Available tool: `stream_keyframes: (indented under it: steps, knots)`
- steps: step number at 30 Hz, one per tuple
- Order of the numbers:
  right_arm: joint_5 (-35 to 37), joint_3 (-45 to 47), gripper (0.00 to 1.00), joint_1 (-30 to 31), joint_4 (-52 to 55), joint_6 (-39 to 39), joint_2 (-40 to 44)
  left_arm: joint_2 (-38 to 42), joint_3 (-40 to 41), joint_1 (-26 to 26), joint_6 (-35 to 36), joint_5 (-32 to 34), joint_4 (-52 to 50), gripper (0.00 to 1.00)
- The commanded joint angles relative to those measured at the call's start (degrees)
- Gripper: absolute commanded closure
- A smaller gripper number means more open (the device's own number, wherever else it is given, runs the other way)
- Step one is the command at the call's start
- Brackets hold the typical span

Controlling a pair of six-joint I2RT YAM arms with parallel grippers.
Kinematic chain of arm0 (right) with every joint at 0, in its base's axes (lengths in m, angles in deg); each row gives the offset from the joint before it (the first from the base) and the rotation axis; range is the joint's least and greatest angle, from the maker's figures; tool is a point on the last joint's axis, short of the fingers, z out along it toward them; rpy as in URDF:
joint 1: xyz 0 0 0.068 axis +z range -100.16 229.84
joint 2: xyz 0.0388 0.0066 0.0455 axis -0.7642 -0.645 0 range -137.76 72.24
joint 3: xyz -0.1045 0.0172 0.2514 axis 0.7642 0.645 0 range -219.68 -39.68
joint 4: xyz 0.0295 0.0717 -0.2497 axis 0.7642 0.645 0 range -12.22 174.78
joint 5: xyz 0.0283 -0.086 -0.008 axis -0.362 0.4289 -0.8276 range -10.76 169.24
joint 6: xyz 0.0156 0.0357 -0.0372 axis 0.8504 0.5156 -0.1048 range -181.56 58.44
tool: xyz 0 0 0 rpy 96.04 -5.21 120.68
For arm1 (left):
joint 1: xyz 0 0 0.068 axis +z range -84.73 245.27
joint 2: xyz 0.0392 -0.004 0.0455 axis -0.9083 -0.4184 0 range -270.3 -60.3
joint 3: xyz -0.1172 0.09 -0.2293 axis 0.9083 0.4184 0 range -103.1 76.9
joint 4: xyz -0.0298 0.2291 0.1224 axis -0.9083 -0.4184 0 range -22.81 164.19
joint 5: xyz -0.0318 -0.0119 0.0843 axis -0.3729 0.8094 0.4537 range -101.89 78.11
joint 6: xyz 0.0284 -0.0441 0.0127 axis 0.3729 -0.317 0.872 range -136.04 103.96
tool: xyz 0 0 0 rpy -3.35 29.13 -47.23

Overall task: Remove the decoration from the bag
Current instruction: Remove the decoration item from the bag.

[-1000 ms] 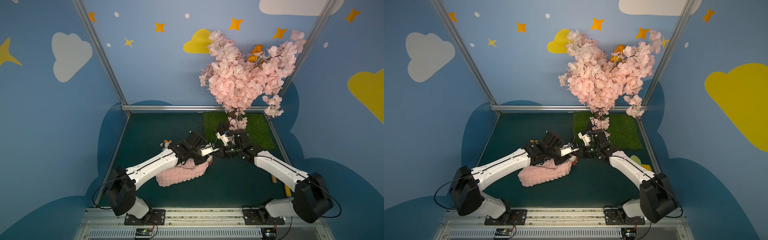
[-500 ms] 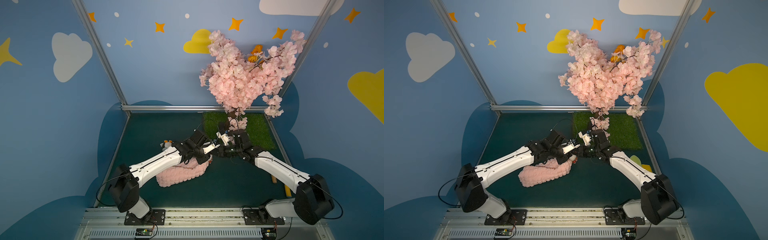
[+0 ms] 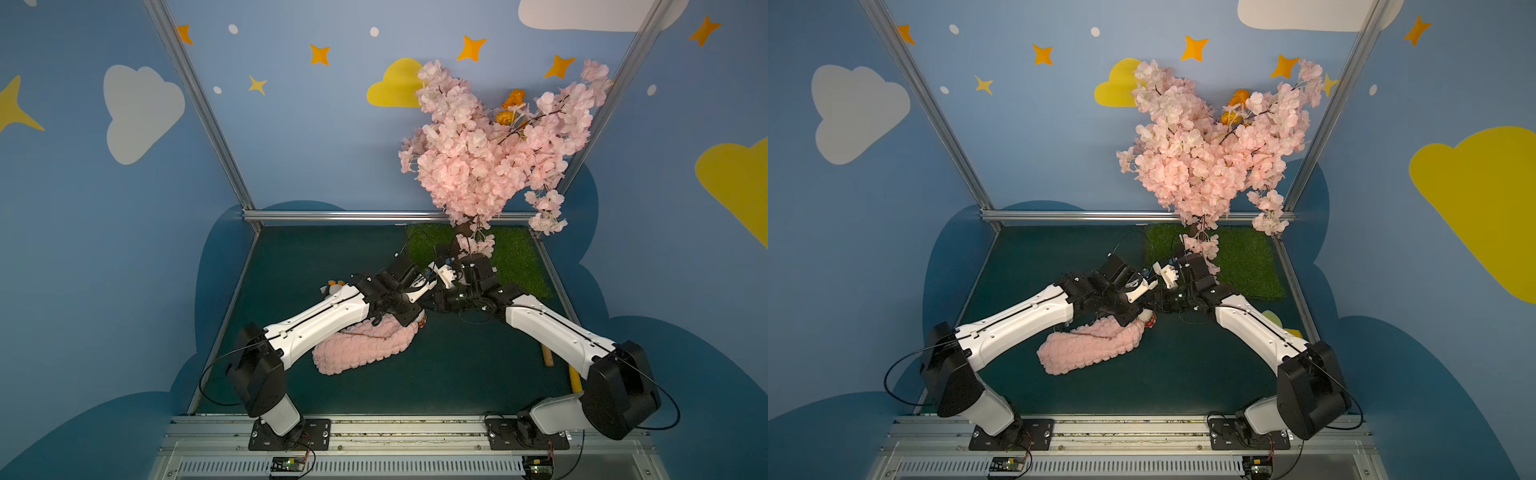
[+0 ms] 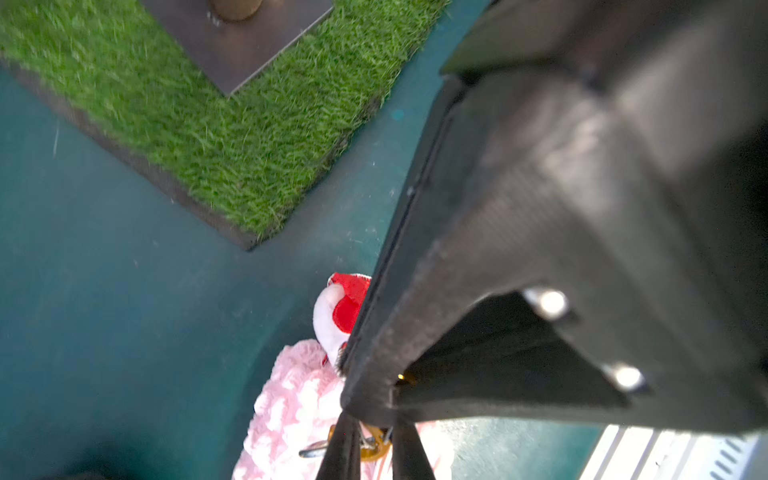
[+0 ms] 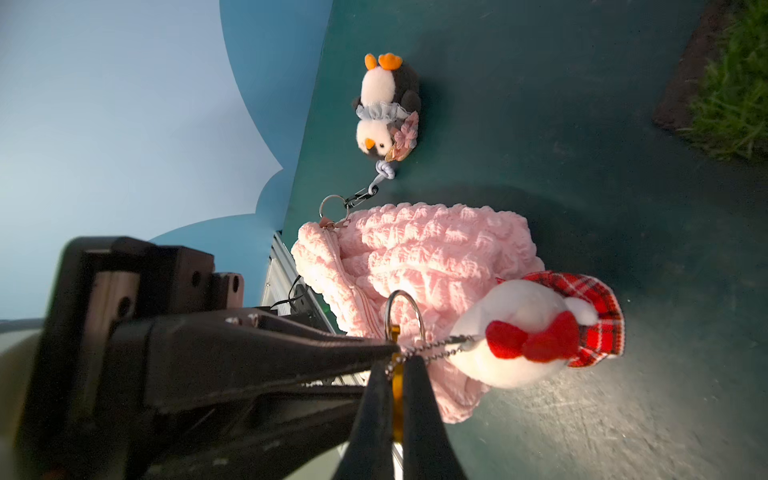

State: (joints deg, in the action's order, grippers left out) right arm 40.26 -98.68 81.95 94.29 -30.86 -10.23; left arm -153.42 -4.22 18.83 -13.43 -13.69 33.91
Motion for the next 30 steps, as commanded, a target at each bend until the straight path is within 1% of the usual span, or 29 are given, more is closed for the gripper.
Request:
stream_keyframes:
  steps: [1,7,14,18,24,30]
  knots:
    - [-2.6,-2.3,1.0,1.3,6.9,-3.1,-2.9,-0.3,-3.0,0.1,-5.7,-0.1,-2.3,0.98]
    - [-3.3,-7.1,1.0,2.1,14.1,-6.9,-6.3,-2.5,-7.0,0.0,-9.6,-1.6,-7.8,0.98]
    - [-1.7,-11.3,1.0,3.1,22.5,-10.4,-8.1,-5.7,-11.3,0.0,-12.3,-3.1,-14.8,0.98]
    - [-0.9,-11.2,1.0,4.5,23.6,-10.1,-9.1,-6.9,-13.2,0.0,-12.6,-3.7,-17.5,0.98]
    - [0.0,-11.5,1.0,5.3,24.0,-9.8,-9.9,-8.3,-15.7,0.0,-12.6,-2.4,-21.5,0.98]
    - [-0.1,-11.6,1.0,6.3,24.0,-10.0,-12.0,-8.4,-15.3,0.0,-13.0,-2.5,-22.9,0.98]
